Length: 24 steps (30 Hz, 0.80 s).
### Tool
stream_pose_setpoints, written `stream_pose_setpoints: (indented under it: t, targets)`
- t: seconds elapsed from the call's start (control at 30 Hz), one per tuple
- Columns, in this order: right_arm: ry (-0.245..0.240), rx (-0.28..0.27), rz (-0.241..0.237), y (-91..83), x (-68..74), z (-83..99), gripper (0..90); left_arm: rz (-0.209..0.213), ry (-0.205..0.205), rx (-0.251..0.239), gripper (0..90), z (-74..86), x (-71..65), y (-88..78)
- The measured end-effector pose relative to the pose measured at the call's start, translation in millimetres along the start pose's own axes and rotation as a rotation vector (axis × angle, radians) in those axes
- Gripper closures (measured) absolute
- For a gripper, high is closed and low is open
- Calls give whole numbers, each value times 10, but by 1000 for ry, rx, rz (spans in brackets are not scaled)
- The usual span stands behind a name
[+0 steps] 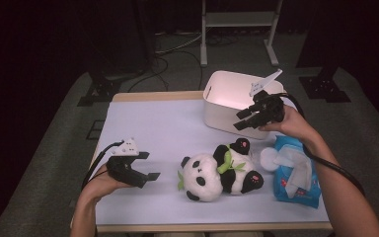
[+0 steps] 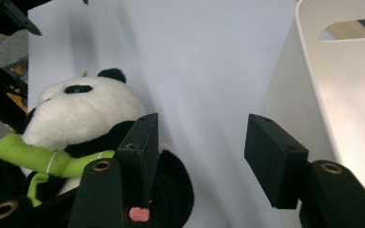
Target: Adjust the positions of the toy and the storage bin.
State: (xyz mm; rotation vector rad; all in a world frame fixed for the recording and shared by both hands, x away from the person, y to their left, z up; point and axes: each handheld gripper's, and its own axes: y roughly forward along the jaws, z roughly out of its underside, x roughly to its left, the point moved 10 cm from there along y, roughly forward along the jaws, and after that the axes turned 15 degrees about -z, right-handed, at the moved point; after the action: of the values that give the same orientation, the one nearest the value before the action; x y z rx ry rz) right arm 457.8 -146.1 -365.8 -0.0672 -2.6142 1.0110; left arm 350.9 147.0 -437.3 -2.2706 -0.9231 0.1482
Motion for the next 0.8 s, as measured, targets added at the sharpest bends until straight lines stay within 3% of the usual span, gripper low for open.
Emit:
stream_pose_setpoints:
  t: [0.33, 0.8]
  targets:
    - [9, 44, 8, 49, -255, -150, 500, 2, -23, -7, 161, 14, 29, -33]
    - [37, 51, 36, 94, -570, -236, 580, 4, -39, -14, 161, 22, 58, -49]
